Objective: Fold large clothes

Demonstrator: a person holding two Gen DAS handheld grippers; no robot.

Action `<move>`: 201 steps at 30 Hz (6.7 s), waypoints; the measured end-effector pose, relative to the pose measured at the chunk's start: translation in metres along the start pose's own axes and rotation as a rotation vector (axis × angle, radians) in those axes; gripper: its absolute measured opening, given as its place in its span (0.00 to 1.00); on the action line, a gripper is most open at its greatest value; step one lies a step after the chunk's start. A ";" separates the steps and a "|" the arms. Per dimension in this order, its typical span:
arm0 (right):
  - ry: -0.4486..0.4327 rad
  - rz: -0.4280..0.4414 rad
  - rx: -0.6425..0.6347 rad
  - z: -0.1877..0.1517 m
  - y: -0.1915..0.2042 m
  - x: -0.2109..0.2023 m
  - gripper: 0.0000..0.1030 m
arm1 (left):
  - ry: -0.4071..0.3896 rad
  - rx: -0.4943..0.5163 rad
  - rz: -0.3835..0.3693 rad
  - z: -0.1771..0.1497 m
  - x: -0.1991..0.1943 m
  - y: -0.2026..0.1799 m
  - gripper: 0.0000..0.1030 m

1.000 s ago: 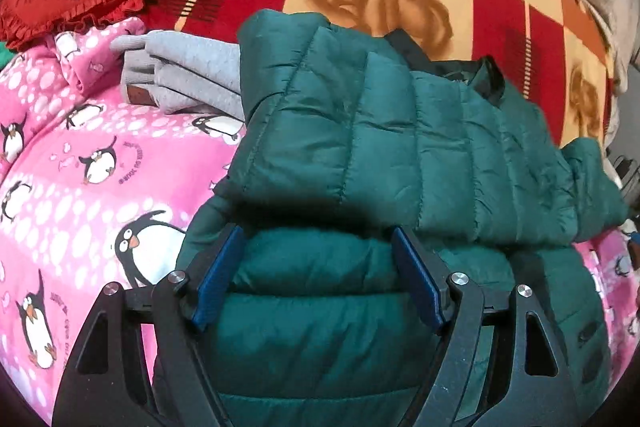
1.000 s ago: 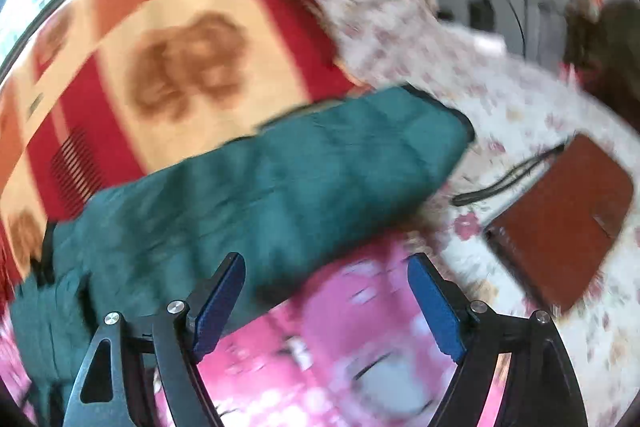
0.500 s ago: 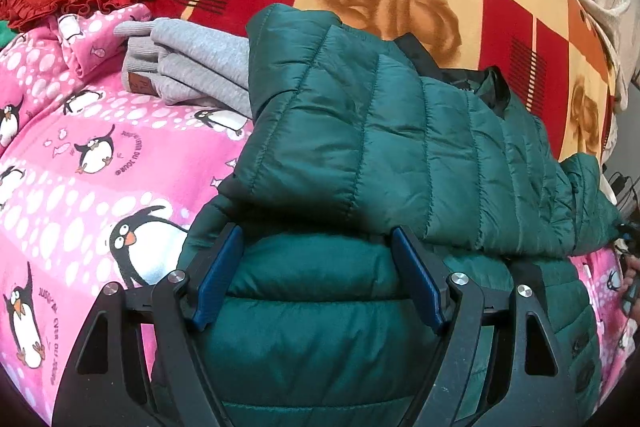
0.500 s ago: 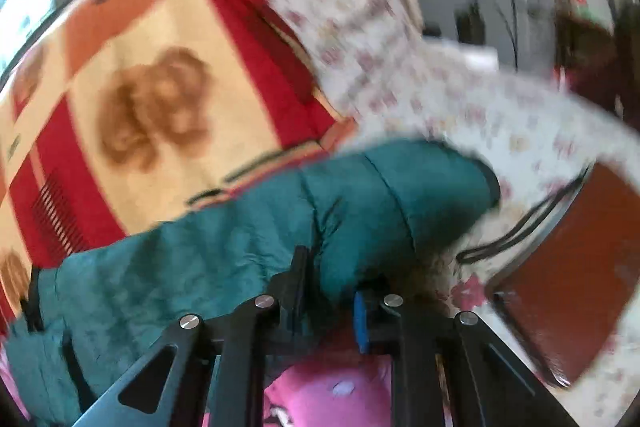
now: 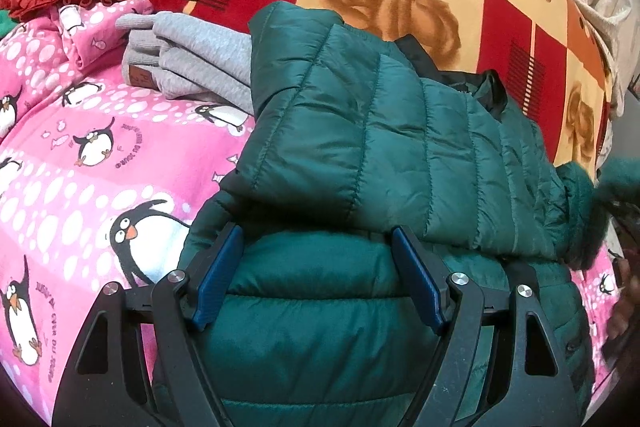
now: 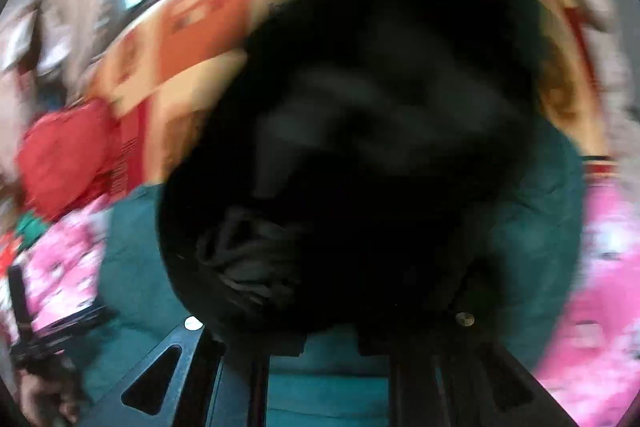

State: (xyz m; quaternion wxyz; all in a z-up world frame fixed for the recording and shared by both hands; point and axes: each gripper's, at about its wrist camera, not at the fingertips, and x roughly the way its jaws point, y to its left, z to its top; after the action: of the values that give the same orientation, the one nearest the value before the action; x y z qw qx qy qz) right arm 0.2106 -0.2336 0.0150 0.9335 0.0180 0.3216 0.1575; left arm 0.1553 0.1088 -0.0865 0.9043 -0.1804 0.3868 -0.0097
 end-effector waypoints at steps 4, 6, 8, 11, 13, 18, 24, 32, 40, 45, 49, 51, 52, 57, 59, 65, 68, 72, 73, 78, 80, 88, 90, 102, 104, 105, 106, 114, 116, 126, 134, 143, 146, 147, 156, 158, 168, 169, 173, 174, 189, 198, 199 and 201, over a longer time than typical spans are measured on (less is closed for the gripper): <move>0.090 0.138 -0.069 -0.018 0.054 0.050 0.15 | -0.005 -0.018 -0.017 -0.001 -0.001 0.003 0.75; 0.154 0.152 -0.094 -0.025 0.066 0.068 0.15 | -0.007 -0.028 -0.027 0.000 -0.001 0.005 0.75; 0.169 0.143 -0.103 -0.026 0.067 0.073 0.20 | -0.009 -0.036 -0.034 -0.001 -0.001 0.005 0.75; 0.161 0.156 -0.063 -0.023 0.061 0.066 0.44 | -0.008 -0.041 -0.037 -0.001 -0.001 0.006 0.75; 0.162 0.144 -0.066 -0.022 0.059 0.054 0.49 | -0.008 -0.041 -0.038 -0.001 0.000 0.006 0.75; 0.209 -0.116 -0.175 -0.048 0.054 0.004 0.78 | -0.013 -0.055 -0.041 0.000 -0.005 0.006 0.75; 0.244 -0.309 -0.211 -0.101 0.017 -0.020 0.84 | -0.139 0.051 -0.135 0.024 -0.050 -0.043 0.76; 0.142 -0.310 -0.143 -0.110 0.005 -0.025 0.92 | 0.107 0.106 -0.281 0.063 0.040 -0.112 0.76; 0.097 -0.360 -0.176 -0.113 0.010 -0.027 0.92 | 0.114 0.071 -0.273 0.054 0.066 -0.125 0.24; 0.097 -0.371 -0.182 -0.113 0.010 -0.027 0.93 | 0.034 0.103 -0.295 0.061 0.023 -0.127 0.20; 0.101 -0.376 -0.185 -0.113 0.009 -0.026 0.93 | -0.013 0.089 -0.337 0.071 -0.021 -0.099 0.20; 0.102 -0.378 -0.186 -0.113 0.011 -0.027 0.93 | -0.040 0.092 -0.318 0.075 -0.037 -0.080 0.20; 0.102 -0.378 -0.186 -0.113 0.011 -0.027 0.93 | -0.046 0.083 -0.305 0.077 -0.041 -0.070 0.20; 0.108 -0.383 -0.188 -0.113 0.011 -0.026 0.93 | -0.011 0.018 -0.225 0.073 -0.031 -0.012 0.20; 0.119 -0.385 -0.187 -0.111 0.011 -0.026 0.94 | 0.055 0.011 -0.177 0.062 -0.011 -0.003 0.26; 0.137 -0.227 -0.081 -0.089 -0.010 -0.056 0.94 | -0.011 -0.035 -0.120 0.060 -0.039 0.004 0.34; 0.019 -0.223 -0.040 -0.053 -0.022 -0.080 0.94 | -0.240 -0.090 0.044 0.067 -0.085 0.009 0.50; -0.014 -0.138 -0.021 -0.007 -0.022 -0.058 0.71 | -0.228 0.039 -0.020 0.069 -0.080 -0.033 0.55; -0.011 -0.122 -0.043 0.001 -0.019 -0.045 0.71 | -0.189 0.073 -0.042 0.068 -0.069 -0.042 0.55; 0.146 -0.093 -0.014 -0.004 -0.034 0.037 0.71 | -0.033 0.209 0.122 0.050 0.010 -0.062 0.52; 0.248 -0.120 0.008 -0.020 -0.052 0.064 0.78 | 0.001 0.177 0.113 0.041 0.027 -0.052 0.52; 0.117 -0.155 0.076 0.009 -0.065 0.026 0.72 | -0.043 0.159 0.103 0.032 0.029 -0.045 0.52; -0.005 -0.129 0.083 0.025 -0.056 0.008 0.73 | -0.044 0.153 0.098 0.032 0.030 -0.045 0.52; 0.142 -0.059 0.029 0.014 -0.059 0.115 0.82 | -0.024 0.144 0.075 0.033 0.035 -0.044 0.52; 0.157 -0.076 0.015 0.016 -0.054 0.114 0.83 | -0.021 0.140 0.074 0.034 0.036 -0.044 0.52; 0.172 -0.101 -0.001 0.021 -0.048 0.112 0.83 | -0.020 0.141 0.076 0.034 0.036 -0.044 0.52; 0.176 -0.120 -0.005 0.024 -0.045 0.107 0.83 | -0.018 0.142 0.078 0.034 0.036 -0.044 0.52; 0.188 -0.003 0.001 -0.005 -0.001 0.040 0.85 | 0.016 0.168 0.092 0.037 0.038 -0.049 0.56; 0.280 -0.071 -0.057 -0.029 0.009 0.057 0.85 | 0.046 0.154 0.079 0.043 0.036 -0.047 0.56; 0.217 -0.040 -0.063 -0.023 -0.006 -0.058 0.86 | 0.048 0.161 -0.018 0.040 -0.066 -0.002 0.56; 0.340 -0.070 -0.022 -0.127 -0.056 -0.134 0.86 | 0.167 0.197 -0.019 -0.043 -0.107 0.038 0.56; 0.279 -0.057 0.079 -0.209 -0.083 -0.154 0.95 | 0.187 0.233 -0.139 -0.105 -0.129 0.048 0.77; 0.251 -0.067 0.095 -0.213 -0.081 -0.156 0.95 | 0.208 0.188 -0.210 -0.122 -0.132 0.053 0.80; 0.246 -0.063 0.099 -0.213 -0.081 -0.157 0.95 | 0.187 0.192 -0.221 -0.125 -0.134 0.054 0.81; 0.185 0.193 0.061 -0.238 -0.053 -0.187 0.93 | 0.159 0.133 -0.359 -0.141 -0.150 0.067 0.81; 0.166 0.218 0.106 -0.239 -0.058 -0.187 0.93 | 0.170 0.130 -0.399 -0.143 -0.153 0.065 0.81; 0.112 0.317 0.208 -0.218 -0.068 -0.171 0.64 | 0.164 0.090 -0.445 -0.121 -0.150 0.057 0.35; 0.121 0.305 0.193 -0.221 -0.067 -0.170 0.64 | 0.160 0.091 -0.438 -0.122 -0.150 0.057 0.35; 0.123 0.299 0.185 -0.233 -0.070 -0.169 0.64 | 0.209 0.064 -0.423 -0.136 -0.138 0.065 0.40; 0.126 0.297 0.193 -0.232 -0.071 -0.169 0.63 | 0.202 0.042 -0.440 -0.137 -0.138 0.068 0.40; 0.106 0.140 0.217 -0.217 -0.063 -0.179 0.25 | 0.187 0.066 -0.353 -0.134 -0.145 0.057 0.38; 0.005 0.090 0.168 -0.187 -0.027 -0.236 0.15 | 0.031 0.035 -0.312 -0.112 -0.197 0.056 0.13; -0.010 0.101 0.167 -0.185 -0.024 -0.245 0.15 | 0.014 0.024 -0.319 -0.109 -0.205 0.059 0.13; -0.038 0.130 0.170 -0.184 -0.018 -0.261 0.15 | -0.012 0.002 -0.332 -0.104 -0.222 0.067 0.13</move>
State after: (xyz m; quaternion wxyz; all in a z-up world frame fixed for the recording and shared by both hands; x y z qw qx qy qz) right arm -0.0900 -0.3433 0.0223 0.9224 0.1209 0.3142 0.1894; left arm -0.0813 0.1732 -0.0200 0.8927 -0.2408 0.3464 -0.1584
